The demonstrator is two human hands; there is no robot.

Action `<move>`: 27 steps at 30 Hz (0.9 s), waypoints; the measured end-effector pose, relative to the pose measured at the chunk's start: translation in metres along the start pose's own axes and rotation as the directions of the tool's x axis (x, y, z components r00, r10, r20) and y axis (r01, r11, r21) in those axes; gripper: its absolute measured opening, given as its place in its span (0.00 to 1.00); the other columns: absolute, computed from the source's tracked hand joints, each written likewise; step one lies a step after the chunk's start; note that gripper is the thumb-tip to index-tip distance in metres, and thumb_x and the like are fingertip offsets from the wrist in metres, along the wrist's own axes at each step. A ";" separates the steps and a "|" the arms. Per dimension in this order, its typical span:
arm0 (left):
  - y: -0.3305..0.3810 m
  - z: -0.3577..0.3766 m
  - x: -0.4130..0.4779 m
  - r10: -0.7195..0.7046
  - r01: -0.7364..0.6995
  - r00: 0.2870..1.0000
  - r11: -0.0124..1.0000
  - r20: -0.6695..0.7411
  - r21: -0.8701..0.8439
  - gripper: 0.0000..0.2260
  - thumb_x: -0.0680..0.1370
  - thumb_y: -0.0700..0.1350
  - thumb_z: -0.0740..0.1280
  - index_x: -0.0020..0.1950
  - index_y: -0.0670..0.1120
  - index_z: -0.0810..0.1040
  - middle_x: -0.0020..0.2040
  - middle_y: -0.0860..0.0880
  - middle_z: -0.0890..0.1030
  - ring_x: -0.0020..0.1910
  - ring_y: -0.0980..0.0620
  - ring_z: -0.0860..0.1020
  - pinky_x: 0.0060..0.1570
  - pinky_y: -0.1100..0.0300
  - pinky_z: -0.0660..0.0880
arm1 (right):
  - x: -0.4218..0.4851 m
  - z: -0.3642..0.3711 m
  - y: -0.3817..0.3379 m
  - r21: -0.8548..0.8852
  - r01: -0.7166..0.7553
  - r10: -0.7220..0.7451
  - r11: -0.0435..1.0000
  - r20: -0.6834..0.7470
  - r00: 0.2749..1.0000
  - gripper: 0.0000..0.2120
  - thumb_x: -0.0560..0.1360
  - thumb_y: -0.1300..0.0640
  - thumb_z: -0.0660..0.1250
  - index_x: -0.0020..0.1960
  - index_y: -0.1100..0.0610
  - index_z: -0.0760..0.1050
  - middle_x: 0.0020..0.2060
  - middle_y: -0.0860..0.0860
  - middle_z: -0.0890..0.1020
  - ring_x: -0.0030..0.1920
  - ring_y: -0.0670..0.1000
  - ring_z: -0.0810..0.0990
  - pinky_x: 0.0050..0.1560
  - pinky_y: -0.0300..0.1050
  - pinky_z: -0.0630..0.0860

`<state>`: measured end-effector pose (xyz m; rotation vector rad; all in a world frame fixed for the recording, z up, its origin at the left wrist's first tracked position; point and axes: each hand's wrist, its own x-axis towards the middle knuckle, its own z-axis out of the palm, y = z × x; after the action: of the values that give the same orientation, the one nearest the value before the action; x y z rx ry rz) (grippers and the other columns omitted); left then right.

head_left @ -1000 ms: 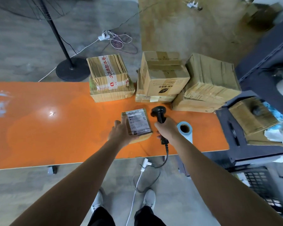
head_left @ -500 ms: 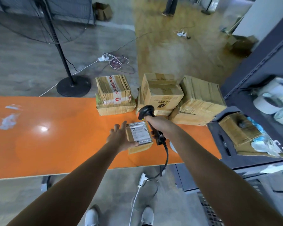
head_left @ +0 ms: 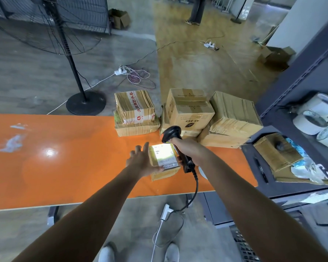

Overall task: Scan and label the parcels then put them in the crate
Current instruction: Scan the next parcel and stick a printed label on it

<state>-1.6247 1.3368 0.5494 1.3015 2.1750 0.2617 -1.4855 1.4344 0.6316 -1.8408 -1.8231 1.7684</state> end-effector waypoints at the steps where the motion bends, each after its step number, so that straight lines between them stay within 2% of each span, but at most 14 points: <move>1: 0.000 0.000 0.000 0.000 0.000 1.000 1.000 0.002 0.001 0.53 0.66 0.63 0.75 0.79 0.52 0.45 0.74 0.44 0.58 0.73 0.38 0.59 0.63 0.42 0.70 | 0.000 0.000 0.001 0.002 0.001 -0.001 1.000 0.003 1.000 0.12 0.77 0.49 0.61 0.46 0.59 0.70 0.40 0.57 0.73 0.32 0.53 0.75 0.30 0.42 0.76; 11: 0.012 0.002 0.002 -0.015 0.015 1.000 1.000 0.019 0.016 0.52 0.67 0.63 0.75 0.79 0.51 0.45 0.74 0.45 0.57 0.72 0.39 0.59 0.63 0.44 0.70 | 0.014 -0.009 0.016 0.091 0.009 -0.008 0.996 -0.011 1.000 0.13 0.79 0.49 0.62 0.47 0.59 0.71 0.38 0.55 0.71 0.32 0.52 0.75 0.31 0.42 0.76; 14: 0.019 0.004 0.006 -0.015 0.014 1.000 1.000 0.015 0.020 0.52 0.67 0.63 0.74 0.79 0.51 0.45 0.74 0.45 0.57 0.73 0.40 0.59 0.63 0.45 0.69 | 0.024 -0.017 0.028 0.102 0.027 -0.021 0.994 -0.060 0.998 0.13 0.79 0.50 0.61 0.44 0.59 0.70 0.35 0.54 0.71 0.31 0.53 0.75 0.34 0.45 0.76; 16: 0.025 0.007 0.009 -0.008 0.008 1.000 1.000 0.003 0.022 0.51 0.67 0.63 0.74 0.78 0.52 0.46 0.74 0.46 0.57 0.72 0.41 0.59 0.63 0.45 0.69 | 0.034 -0.023 0.039 0.116 0.022 -0.010 0.993 -0.099 0.995 0.13 0.80 0.50 0.61 0.44 0.60 0.70 0.36 0.56 0.72 0.30 0.53 0.76 0.33 0.45 0.76; 19: 0.036 0.013 0.015 -0.002 0.003 1.000 0.999 -0.003 0.044 0.51 0.66 0.64 0.74 0.78 0.51 0.47 0.74 0.46 0.58 0.72 0.41 0.59 0.62 0.45 0.69 | 0.052 -0.032 0.060 0.065 -0.028 0.035 0.997 -0.113 0.993 0.10 0.79 0.54 0.61 0.50 0.62 0.73 0.39 0.58 0.77 0.33 0.54 0.78 0.38 0.48 0.76; 21: 0.042 0.018 0.019 -0.001 0.002 1.000 0.998 -0.015 0.069 0.52 0.66 0.65 0.73 0.79 0.51 0.46 0.74 0.46 0.57 0.72 0.41 0.58 0.63 0.45 0.69 | 0.063 -0.034 0.072 0.003 -0.059 0.059 0.998 -0.118 0.991 0.09 0.78 0.57 0.61 0.54 0.62 0.73 0.41 0.57 0.78 0.37 0.55 0.78 0.38 0.46 0.75; 23: 0.050 0.024 0.022 0.006 -0.003 0.999 0.995 -0.033 0.097 0.52 0.67 0.66 0.73 0.79 0.51 0.46 0.75 0.45 0.57 0.73 0.41 0.58 0.64 0.44 0.68 | 0.075 -0.034 0.082 -0.078 -0.058 0.049 0.995 -0.121 0.992 0.06 0.77 0.60 0.63 0.52 0.61 0.72 0.41 0.57 0.76 0.40 0.56 0.77 0.39 0.47 0.74; 27: 0.063 0.033 0.023 0.002 0.005 0.999 0.988 -0.047 0.152 0.52 0.67 0.66 0.72 0.79 0.50 0.45 0.76 0.45 0.55 0.75 0.41 0.55 0.65 0.42 0.67 | 0.094 -0.030 0.097 -0.167 -0.067 0.049 0.984 -0.105 0.993 0.06 0.78 0.60 0.65 0.53 0.61 0.72 0.45 0.58 0.77 0.48 0.59 0.79 0.52 0.55 0.79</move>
<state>-1.5673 1.3838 0.5421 1.3895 2.2728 0.1281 -1.4287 1.4866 0.5170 -2.0221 -1.9563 1.5475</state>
